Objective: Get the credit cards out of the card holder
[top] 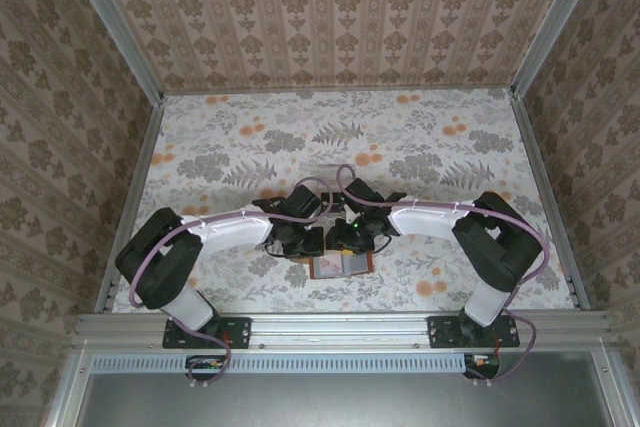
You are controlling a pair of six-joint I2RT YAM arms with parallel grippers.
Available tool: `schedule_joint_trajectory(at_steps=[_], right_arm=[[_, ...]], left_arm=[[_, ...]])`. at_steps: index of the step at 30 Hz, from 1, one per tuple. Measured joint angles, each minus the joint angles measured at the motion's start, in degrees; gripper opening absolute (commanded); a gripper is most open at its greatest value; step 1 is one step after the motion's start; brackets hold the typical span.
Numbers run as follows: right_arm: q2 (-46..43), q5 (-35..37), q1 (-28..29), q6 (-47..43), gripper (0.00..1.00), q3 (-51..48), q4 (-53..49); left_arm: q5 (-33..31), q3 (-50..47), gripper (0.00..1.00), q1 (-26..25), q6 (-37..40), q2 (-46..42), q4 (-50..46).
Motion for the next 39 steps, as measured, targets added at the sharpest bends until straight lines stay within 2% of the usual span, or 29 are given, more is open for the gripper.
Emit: schedule_joint_trajectory(at_steps=[9,20,27,36,39], right_arm=[[-2.0,2.8,0.0,-1.2,0.36,0.3,-4.5],[-4.5,2.3,-1.0,-1.9,0.34,0.1,-5.5],[-3.0,0.4,-1.2,-2.8,0.32,0.1,-4.1],[0.3,-1.0,-1.8,-3.6,0.37,-0.5,-2.5],[0.4,-1.6,-1.8,-4.0,0.33,-0.8,-1.6]], left_arm=[[0.0,0.0,0.10,0.1,0.3,0.0,-0.3],[-0.2,1.5,0.09,-0.2,0.3,-0.7,-2.6],[0.3,3.3,0.09,-1.0,0.3,0.2,-2.2],[0.0,3.3,0.10,-1.1,0.6,3.1,-2.1],[0.0,3.3,0.10,-1.1,0.8,3.2,-2.1]])
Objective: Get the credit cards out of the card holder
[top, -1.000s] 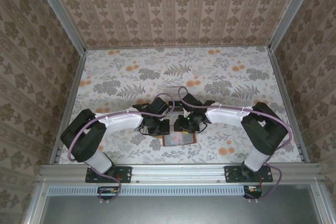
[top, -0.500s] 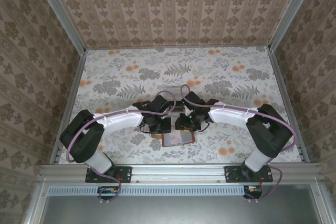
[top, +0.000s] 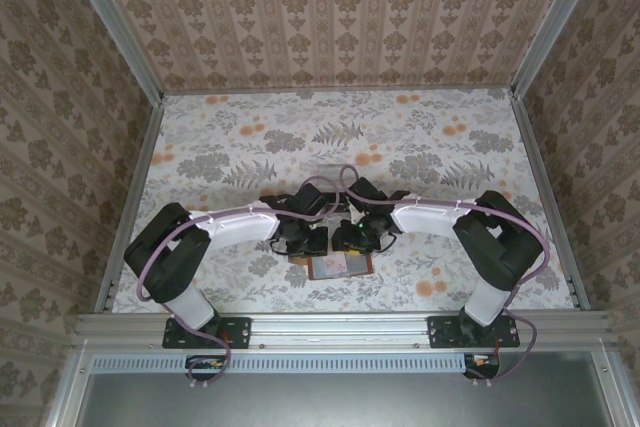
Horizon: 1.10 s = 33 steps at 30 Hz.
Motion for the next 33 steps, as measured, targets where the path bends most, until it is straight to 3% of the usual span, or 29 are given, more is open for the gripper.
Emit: schedule_joint_trajectory(at_steps=[9,24,33], right_arm=[[-0.7,-2.6,-0.4,1.5,0.29,-2.4,4.3],[-3.2,-3.5,-0.7,2.6,0.09,-2.6,4.3],[-5.5,-2.3,-1.3,0.4,0.07,-2.6,1.9]], left_arm=[[0.0,0.0,0.09,0.0,0.0,0.0,-0.1],[-0.3,0.3,0.09,0.0,0.9,0.0,-0.7],[-0.6,0.4,0.09,-0.1,0.9,0.0,-0.9]])
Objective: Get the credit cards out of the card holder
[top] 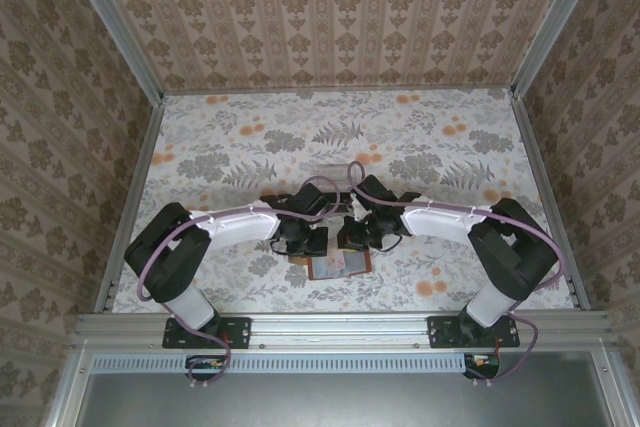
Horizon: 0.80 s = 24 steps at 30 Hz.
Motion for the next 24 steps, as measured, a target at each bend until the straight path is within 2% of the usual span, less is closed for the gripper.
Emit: schedule_joint_trajectory(at_steps=[8,24], right_arm=[[-2.2,3.1,-1.4,-3.4,0.07,0.0,-5.0],[-3.7,6.3,-1.4,-5.2,0.08,0.1,-8.0]], left_arm=[[-0.3,0.4,0.09,0.0,0.3,0.2,-0.7],[-0.7,0.7,0.09,0.0,0.4,0.2,-1.4]])
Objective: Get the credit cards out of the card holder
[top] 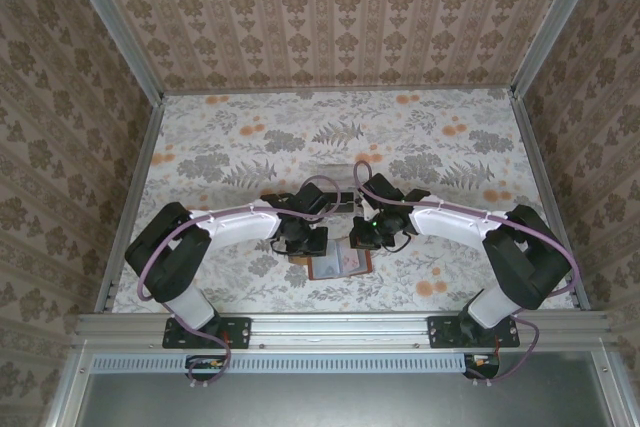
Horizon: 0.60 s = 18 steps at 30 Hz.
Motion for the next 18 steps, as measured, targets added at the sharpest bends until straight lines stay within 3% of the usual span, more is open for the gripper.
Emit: schedule_joint_trajectory(at_steps=[11,18], right_arm=[[0.0,-2.6,-0.2,3.6,0.09,-2.8,6.6],[0.0,-3.6,-0.3,5.4,0.22,-3.5,7.8]], left_arm=[[-0.4,0.4,0.11,0.0,0.2,0.0,-1.0],[-1.5,0.7,0.14,0.0,0.2,-0.7,-1.8]])
